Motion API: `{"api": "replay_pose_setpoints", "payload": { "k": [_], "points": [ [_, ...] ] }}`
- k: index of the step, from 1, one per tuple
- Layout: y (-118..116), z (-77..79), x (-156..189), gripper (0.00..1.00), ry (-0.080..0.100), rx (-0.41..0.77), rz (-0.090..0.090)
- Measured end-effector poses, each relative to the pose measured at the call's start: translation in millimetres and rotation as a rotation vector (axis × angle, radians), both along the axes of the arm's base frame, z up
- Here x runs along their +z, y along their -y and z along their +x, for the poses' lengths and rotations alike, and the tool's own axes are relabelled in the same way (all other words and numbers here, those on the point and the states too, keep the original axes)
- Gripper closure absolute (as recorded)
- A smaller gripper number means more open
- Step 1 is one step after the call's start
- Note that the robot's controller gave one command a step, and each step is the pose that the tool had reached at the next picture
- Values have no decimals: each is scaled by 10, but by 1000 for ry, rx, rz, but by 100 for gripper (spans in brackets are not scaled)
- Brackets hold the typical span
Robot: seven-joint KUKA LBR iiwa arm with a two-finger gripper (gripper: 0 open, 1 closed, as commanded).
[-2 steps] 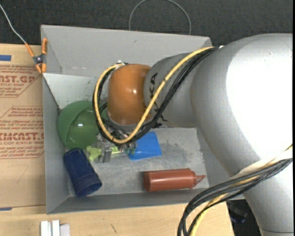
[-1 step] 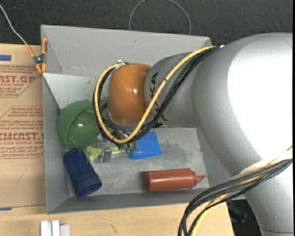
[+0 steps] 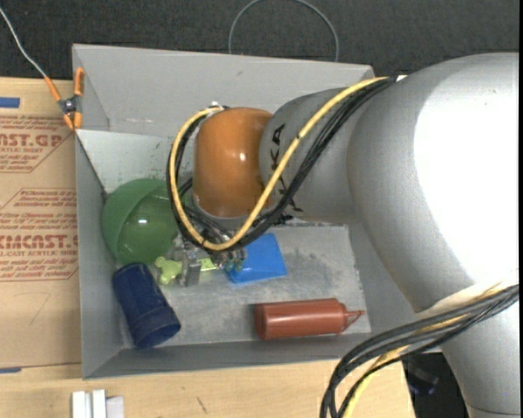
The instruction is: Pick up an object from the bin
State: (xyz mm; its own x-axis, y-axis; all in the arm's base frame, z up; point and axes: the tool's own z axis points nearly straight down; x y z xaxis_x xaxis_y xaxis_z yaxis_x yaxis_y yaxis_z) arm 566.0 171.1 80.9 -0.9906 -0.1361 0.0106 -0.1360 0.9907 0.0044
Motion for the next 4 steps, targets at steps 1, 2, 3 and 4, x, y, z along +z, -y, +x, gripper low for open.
{"api": "replay_pose_setpoints", "payload": {
  "k": [1, 2, 3, 4],
  "points": [
    [1, -6, 235, 100, -2, 0, -1],
    [-3, 11, 469, 100, 4, 0, 1],
    [-5, 17, 639, 100, 6, 0, 1],
    [-5, 14, 788, 100, 5, 0, 1]
  ]
}}
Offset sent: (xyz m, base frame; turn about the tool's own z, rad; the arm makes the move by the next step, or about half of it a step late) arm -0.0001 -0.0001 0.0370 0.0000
